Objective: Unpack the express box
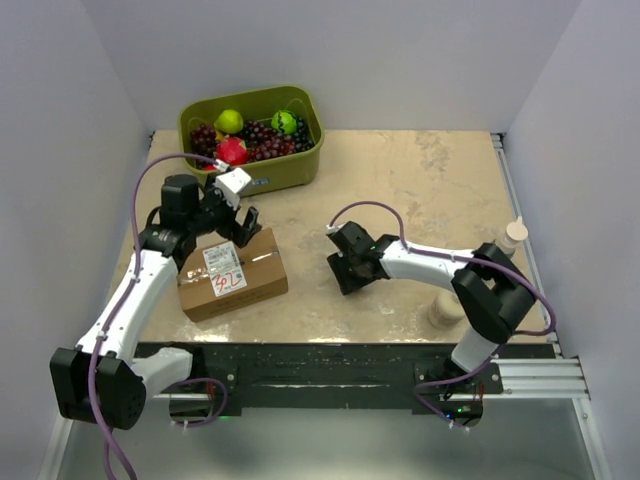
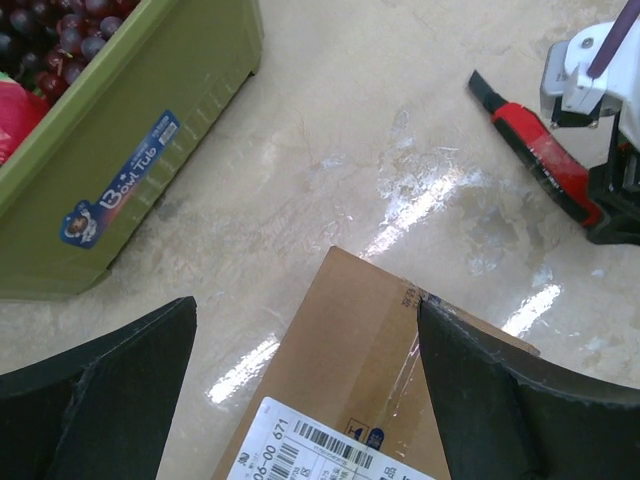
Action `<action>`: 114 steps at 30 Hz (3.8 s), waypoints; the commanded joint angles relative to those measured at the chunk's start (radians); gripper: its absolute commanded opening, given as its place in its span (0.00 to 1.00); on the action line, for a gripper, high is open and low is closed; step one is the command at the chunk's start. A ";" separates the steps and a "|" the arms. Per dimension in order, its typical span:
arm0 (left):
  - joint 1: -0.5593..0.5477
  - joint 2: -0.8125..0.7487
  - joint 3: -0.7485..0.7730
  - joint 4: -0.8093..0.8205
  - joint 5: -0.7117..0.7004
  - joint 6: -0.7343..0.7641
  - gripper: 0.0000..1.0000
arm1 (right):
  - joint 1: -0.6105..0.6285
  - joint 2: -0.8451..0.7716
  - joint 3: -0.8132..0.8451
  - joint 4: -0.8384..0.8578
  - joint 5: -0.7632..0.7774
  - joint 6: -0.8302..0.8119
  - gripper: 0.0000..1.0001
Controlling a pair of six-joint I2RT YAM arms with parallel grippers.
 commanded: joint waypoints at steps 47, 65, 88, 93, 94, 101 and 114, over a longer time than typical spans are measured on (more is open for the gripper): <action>-0.738 0.474 -0.031 0.844 -0.467 0.089 0.93 | -0.612 0.065 0.556 -0.240 -0.911 -0.032 0.00; -0.700 0.610 0.029 0.848 -0.621 0.211 0.77 | -0.718 0.031 0.435 -0.215 -0.983 0.044 0.00; -0.491 0.555 0.077 0.598 -0.108 0.172 0.12 | -0.798 0.049 0.459 -0.183 -0.963 -0.022 0.00; -0.520 0.513 -0.043 0.792 -0.172 0.242 0.70 | -0.798 0.048 0.393 -0.171 -0.999 0.000 0.00; -0.537 0.518 -0.047 0.840 -0.180 0.262 0.72 | -0.798 0.046 0.389 -0.168 -1.003 0.009 0.00; -0.568 0.645 0.044 0.891 -0.203 0.296 0.76 | -0.798 0.063 0.392 -0.136 -1.068 0.060 0.00; -0.605 0.811 0.183 0.931 -0.489 0.371 0.42 | -0.798 0.088 0.401 -0.159 -1.117 0.080 0.00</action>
